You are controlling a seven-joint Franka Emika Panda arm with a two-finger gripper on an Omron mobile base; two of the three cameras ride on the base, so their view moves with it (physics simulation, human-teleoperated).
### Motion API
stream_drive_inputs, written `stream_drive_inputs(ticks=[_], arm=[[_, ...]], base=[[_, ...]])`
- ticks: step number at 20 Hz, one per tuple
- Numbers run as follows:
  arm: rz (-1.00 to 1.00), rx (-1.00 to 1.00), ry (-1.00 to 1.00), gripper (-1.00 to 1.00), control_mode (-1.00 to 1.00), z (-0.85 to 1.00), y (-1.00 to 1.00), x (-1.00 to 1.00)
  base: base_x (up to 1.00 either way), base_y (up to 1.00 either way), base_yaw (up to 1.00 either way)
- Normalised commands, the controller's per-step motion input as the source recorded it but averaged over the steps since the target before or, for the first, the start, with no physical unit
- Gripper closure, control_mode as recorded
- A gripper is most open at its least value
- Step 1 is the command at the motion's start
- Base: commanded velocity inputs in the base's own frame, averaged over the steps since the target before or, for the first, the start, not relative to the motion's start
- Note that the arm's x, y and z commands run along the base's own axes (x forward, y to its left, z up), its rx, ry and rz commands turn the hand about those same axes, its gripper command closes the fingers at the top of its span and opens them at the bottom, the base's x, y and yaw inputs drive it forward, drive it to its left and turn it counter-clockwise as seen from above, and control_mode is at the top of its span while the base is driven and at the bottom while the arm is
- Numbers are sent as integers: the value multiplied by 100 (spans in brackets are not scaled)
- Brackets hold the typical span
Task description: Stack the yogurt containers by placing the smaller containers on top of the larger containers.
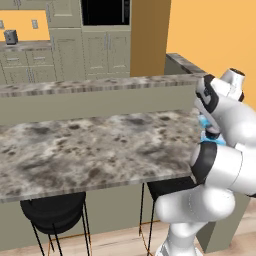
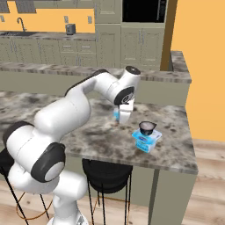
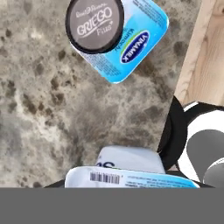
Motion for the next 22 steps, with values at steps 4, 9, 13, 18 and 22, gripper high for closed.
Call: stream_drive_inputs(ticks=[4, 9, 13, 18, 22], arm=[[-10, 2, 0, 100, -100, 16, -40, -46], [-8, 9, 0, 100, -100, 7, -37, -40], [-7, 10, 0, 100, -100, 0, -35, -22], [-4, 13, 0, 100, -100, 0, -35, -4], [-2, 13, 1, 100, -100, 0, -42, 5]], base=[[0, 0, 0], [0, 0, 0], [0, 0, 0], [0, 0, 0], [0, 0, 0]])
